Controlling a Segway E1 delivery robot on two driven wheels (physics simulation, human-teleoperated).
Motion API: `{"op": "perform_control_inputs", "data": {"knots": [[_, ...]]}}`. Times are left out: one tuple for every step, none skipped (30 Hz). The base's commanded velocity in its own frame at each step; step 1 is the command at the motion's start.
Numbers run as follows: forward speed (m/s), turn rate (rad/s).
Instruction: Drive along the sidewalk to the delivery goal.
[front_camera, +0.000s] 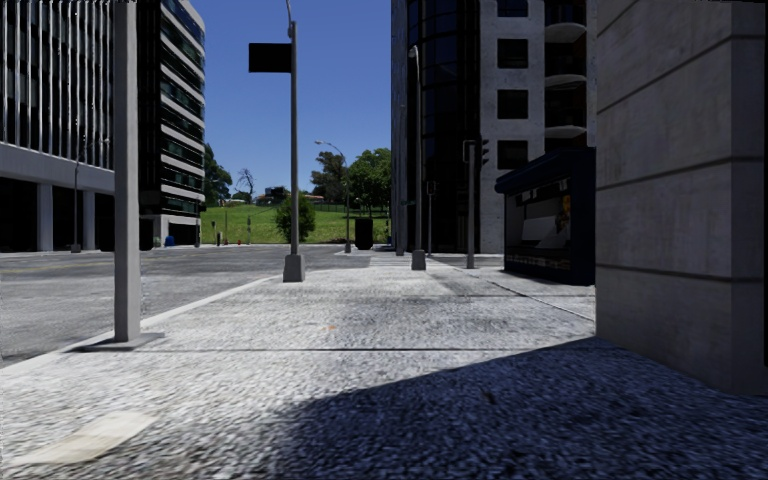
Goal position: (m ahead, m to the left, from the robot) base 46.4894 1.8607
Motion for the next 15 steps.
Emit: {"op": "perform_control_inputs", "data": {"knots": [[2.00, 0.00], [2.00, 0.05], [2.00, 0.08], [2.00, 0.14], [2.00, 0.14], [2.00, 0.17], [2.00, 0.19], [2.00, 0.21], [2.00, 0.22], [2.00, 0.22], [2.00, 0.23], [2.00, 0.23], [2.00, 0.23], [2.00, 0.21], [2.00, 0.05]]}}
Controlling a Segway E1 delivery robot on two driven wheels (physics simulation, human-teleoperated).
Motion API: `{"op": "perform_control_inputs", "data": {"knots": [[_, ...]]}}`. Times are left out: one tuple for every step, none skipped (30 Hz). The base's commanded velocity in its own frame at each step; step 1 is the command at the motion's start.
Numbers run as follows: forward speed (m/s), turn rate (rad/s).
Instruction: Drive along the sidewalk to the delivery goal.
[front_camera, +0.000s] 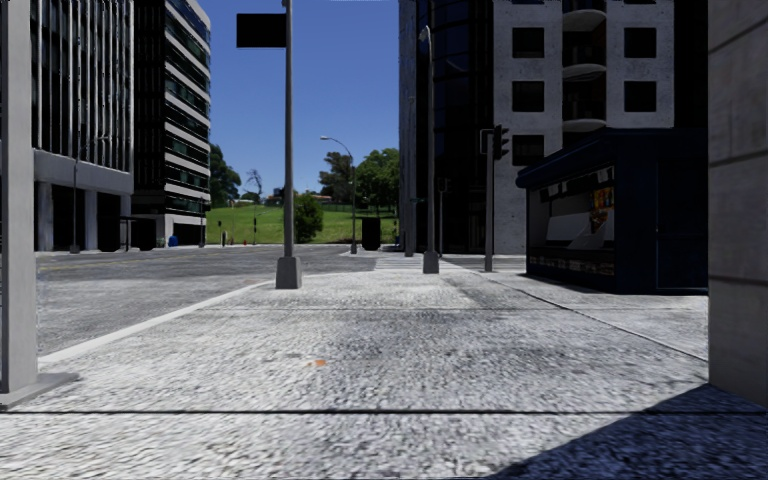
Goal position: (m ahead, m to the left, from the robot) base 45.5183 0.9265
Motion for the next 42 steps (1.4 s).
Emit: {"op": "perform_control_inputs", "data": {"knots": [[2.00, 0.05], [2.00, 0.00], [2.00, 0.00], [2.00, 0.00], [2.00, 0.00], [2.00, 0.00], [2.00, 0.00], [2.00, 0.00], [2.00, 0.00], [2.00, 0.00], [2.00, 0.00], [2.00, 0.00], [2.00, 0.00], [2.00, 0.00], [2.00, 0.00], [2.00, 0.00], [2.00, 0.00], [2.00, 0.00], [2.00, 0.00], [2.00, 0.00], [2.00, 0.17], [2.00, 0.40], [2.00, 0.40], [2.00, 0.45], [2.00, 0.38], [2.00, 0.20], [2.00, 0.20], [2.00, 0.00], [2.00, 0.00], [2.00, 0.00], [2.00, 0.00], [2.00, 0.00], [2.00, 0.00], [2.00, 0.00], [2.00, 0.00], [2.00, 0.00], [2.00, 0.00], [2.00, 0.00], [2.00, 0.00], [2.00, 0.00], [2.00, 0.00], [2.00, 0.00]]}}
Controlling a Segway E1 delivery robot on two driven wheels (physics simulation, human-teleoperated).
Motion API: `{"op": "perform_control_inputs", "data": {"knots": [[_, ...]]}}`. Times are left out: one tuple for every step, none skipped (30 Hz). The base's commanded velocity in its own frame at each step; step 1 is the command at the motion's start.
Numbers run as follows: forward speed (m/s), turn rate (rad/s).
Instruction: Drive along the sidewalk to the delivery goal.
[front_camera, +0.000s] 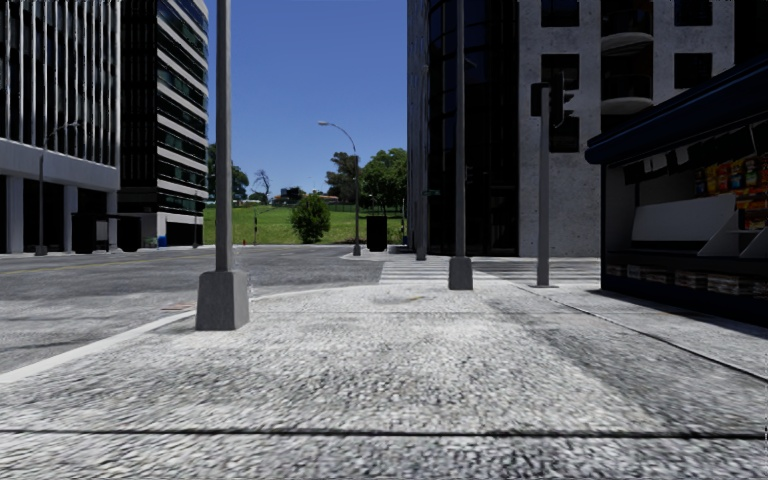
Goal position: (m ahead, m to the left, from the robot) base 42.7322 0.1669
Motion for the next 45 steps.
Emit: {"op": "perform_control_inputs", "data": {"knots": [[2.00, 0.00], [2.00, 0.00], [2.00, 0.00], [2.00, 0.00], [2.00, 0.00], [2.00, 0.00], [2.00, 0.00], [2.00, 0.00], [2.00, 0.00], [2.00, 0.00], [2.00, 0.00], [2.00, 0.00], [2.00, 0.00], [2.00, 0.00], [2.00, 0.00], [2.00, 0.00], [2.00, 0.00], [2.00, 0.00], [2.00, 0.00], [2.00, 0.00], [2.00, 0.00], [2.00, 0.00], [1.86, 0.00], [1.86, 0.00], [1.63, 0.00], [1.32, 0.00], [1.14, 0.00], [1.09, 0.00], [1.08, 0.00], [1.08, 0.00], [1.08, 0.00], [1.08, 0.00], [1.08, 0.00], [1.08, 0.00], [1.08, 0.00], [1.07, 0.00], [1.07, 0.00], [1.07, 0.00], [1.07, 0.00], [1.07, 0.00], [1.07, 0.00], [1.07, 0.00], [1.06, 0.00], [1.06, 0.00], [1.06, 0.00]]}}
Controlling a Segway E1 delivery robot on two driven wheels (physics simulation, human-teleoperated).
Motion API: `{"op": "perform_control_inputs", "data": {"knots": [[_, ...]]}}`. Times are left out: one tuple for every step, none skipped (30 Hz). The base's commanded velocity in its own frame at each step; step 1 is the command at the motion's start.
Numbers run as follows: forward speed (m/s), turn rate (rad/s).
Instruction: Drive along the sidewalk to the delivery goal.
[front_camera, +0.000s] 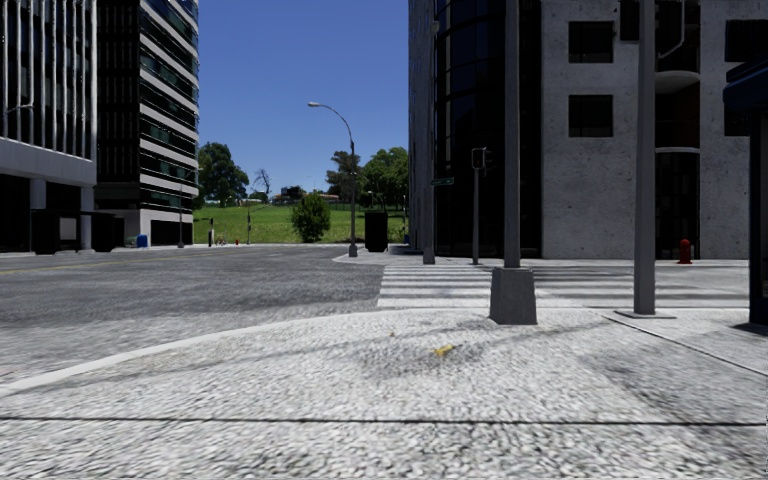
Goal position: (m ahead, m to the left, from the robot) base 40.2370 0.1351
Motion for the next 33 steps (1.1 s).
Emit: {"op": "perform_control_inputs", "data": {"knots": [[1.06, 0.00], [1.06, 0.00], [1.13, 0.00], [1.18, 0.00], [1.21, 0.00], [1.21, 0.00], [1.24, 0.00], [1.24, 0.00], [1.24, 0.00], [1.24, 0.00], [1.24, 0.00], [1.24, 0.00], [1.24, 0.00], [1.24, 0.00], [1.24, 0.00], [1.24, 0.00], [1.24, 0.00], [1.24, 0.00], [1.24, 0.00], [1.24, 0.00], [1.24, 0.00], [1.24, 0.00], [1.24, 0.00], [1.24, 0.00], [1.24, 0.00], [1.24, 0.00], [1.24, 0.00], [1.24, 0.00], [1.24, 0.00], [1.24, 0.00], [1.24, 0.00], [1.24, 0.00], [1.24, 0.00]]}}
